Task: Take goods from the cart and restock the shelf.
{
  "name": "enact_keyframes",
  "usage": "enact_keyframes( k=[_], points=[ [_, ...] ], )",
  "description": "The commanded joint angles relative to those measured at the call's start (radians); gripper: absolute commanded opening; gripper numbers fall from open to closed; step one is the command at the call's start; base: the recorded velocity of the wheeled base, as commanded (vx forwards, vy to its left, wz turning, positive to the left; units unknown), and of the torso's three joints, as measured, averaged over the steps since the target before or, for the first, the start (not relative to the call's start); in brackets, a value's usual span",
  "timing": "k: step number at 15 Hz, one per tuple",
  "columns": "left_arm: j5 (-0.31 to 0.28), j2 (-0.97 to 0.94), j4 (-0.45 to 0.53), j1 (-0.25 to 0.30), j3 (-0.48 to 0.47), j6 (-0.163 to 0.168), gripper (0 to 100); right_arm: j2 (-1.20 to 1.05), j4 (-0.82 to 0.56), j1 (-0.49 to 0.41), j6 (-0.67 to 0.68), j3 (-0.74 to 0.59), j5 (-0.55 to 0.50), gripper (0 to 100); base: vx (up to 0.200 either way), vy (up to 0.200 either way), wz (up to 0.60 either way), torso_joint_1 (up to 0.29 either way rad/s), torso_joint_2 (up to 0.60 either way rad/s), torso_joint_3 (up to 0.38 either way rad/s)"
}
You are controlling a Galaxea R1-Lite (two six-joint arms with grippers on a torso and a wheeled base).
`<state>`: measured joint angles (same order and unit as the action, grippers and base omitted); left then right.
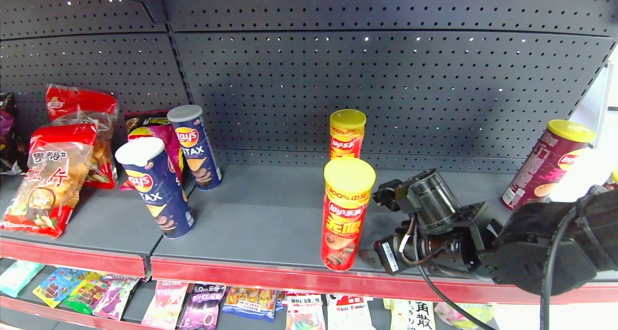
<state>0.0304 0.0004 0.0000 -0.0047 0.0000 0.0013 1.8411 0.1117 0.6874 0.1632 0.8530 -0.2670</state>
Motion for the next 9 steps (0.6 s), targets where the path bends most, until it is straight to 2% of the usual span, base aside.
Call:
enact_keyframes(
  k=[1, 9],
  points=[
    [0.0, 0.0, 0.0, 0.0, 0.0, 0.0, 100, 0.006, 0.0, 0.006, 0.001, -0.003, 0.0, 100, 0.0, 0.0, 0.0, 0.0, 0.0, 0.0],
    [0.0, 0.0, 0.0, 0.0, 0.0, 0.0, 100, 0.012, -0.001, 0.02, 0.004, -0.012, -0.001, 100, 0.0, 0.0, 0.0, 0.0, 0.0, 0.0]
  ],
)
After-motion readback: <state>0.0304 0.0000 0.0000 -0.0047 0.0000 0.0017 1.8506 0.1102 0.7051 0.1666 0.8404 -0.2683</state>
